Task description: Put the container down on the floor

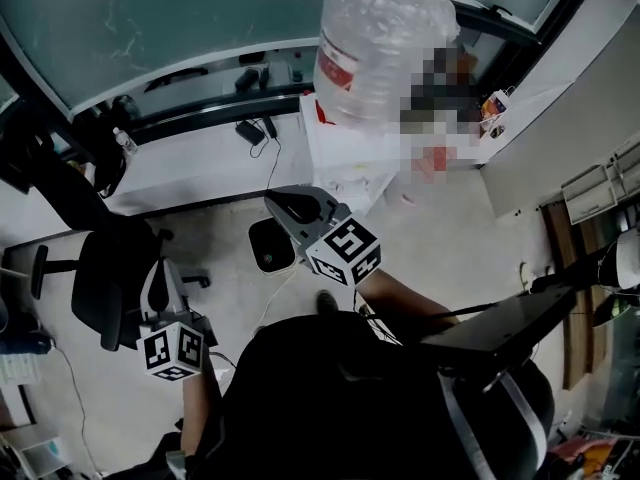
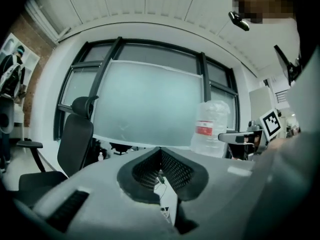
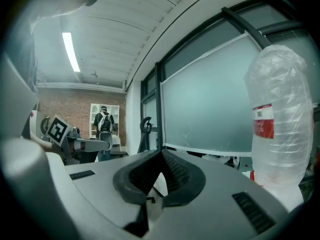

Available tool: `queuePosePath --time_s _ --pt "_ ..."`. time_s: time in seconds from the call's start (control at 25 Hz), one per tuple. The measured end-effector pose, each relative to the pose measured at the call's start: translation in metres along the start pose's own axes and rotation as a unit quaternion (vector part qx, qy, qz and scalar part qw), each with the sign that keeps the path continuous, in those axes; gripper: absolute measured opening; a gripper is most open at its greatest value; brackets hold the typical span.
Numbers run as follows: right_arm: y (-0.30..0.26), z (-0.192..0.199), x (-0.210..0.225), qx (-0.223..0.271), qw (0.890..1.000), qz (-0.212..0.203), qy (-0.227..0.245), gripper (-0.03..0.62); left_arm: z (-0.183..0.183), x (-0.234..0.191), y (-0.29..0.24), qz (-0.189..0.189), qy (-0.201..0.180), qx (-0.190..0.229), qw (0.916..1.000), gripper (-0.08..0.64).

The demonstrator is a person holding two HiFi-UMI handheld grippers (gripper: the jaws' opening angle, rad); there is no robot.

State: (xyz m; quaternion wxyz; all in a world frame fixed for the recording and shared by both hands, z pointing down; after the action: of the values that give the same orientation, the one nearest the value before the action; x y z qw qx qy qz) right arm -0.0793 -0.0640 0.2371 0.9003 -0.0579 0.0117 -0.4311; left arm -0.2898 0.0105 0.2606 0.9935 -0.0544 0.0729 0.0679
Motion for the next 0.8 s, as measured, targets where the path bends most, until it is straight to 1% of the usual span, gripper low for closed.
queuePosePath --time_s 0.08,0.28,0.44,0.64,0.8 --pt "0.0 -0.006 -0.004 0.006 1.0 0.006 0.003 0.009 0.001 -0.005 0.004 0.003 0.0 -0.005 1.0 0.012" --pt "0.001 -0.011 -0.011 0.009 1.0 0.02 0.011 0.009 0.0 -0.001 0.01 0.022 -0.008 -0.011 0.9997 0.011" --pt "0.002 -0.009 -0.019 0.007 1.0 0.018 0.012 0.008 -0.002 0.009 0.014 0.039 -0.007 -0.008 0.9992 0.011" --pt "0.004 -0.011 -0.023 0.006 1.0 0.02 0.018 0.008 -0.003 0.009 0.016 0.028 -0.015 -0.004 0.9995 0.012" --pt "0.005 -0.008 -0.024 0.002 1.0 0.024 0.017 0.008 0.003 0.005 0.017 0.019 -0.015 -0.011 0.9996 0.012"
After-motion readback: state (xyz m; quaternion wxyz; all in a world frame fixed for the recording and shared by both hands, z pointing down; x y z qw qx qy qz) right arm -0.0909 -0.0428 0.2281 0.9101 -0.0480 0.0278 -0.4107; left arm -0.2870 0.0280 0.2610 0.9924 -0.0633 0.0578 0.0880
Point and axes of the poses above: the fingertips, and each gripper's own axes: y backward along the fingers, x to its right, z out of its underside, the point moved 1 cm from there along y, backward along the fingers, and after that the axes turned 1 degree about -x, right-handed, at the moved point
